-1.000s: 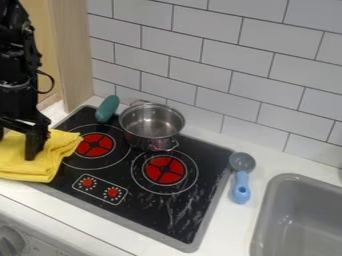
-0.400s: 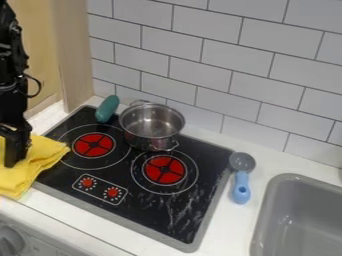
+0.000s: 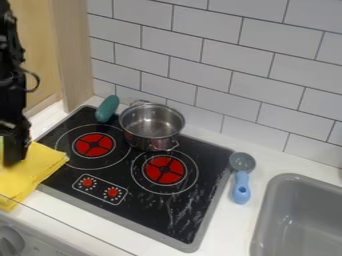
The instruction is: Move the yellow cloth to the lower left side of the burner
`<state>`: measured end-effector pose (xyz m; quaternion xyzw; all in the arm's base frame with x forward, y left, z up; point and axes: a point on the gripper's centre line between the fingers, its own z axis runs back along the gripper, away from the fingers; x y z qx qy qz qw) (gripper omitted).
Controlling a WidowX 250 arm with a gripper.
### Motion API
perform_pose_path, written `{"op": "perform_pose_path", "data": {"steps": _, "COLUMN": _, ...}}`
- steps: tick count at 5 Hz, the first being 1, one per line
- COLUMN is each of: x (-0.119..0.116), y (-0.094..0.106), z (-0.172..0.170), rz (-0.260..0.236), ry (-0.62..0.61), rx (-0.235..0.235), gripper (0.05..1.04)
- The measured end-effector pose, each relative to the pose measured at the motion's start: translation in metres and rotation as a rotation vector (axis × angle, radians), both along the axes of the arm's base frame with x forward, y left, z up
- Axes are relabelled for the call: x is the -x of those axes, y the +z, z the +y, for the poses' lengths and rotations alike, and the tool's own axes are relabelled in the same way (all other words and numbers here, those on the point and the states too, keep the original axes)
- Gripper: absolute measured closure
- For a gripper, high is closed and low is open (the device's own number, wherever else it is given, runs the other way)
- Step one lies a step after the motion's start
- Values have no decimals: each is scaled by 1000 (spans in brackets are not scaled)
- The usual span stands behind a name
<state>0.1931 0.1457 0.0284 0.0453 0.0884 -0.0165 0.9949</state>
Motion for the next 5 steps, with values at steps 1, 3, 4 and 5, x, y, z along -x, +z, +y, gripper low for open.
{"op": "perform_pose_path", "data": {"steps": 1, "x": 2, "y": 6, "z": -3, "rz": 2, "ry": 11, "rx": 9, "gripper": 84}}
{"op": "perform_pose_path", "data": {"steps": 3, "x": -2, "y": 34, "z": -7, "rz": -27, "ry": 46, "rx": 32, "gripper": 84}}
{"op": "perform_pose_path", "data": {"steps": 4, "x": -11, "y": 47, "z": -32, "rz": -73, "ry": 102, "rx": 27, "gripper": 84}}
{"op": "perform_pose_path", "data": {"steps": 5, "x": -12, "y": 60, "z": -78, "rz": -95, "ry": 0, "rx": 28, "gripper": 84}}
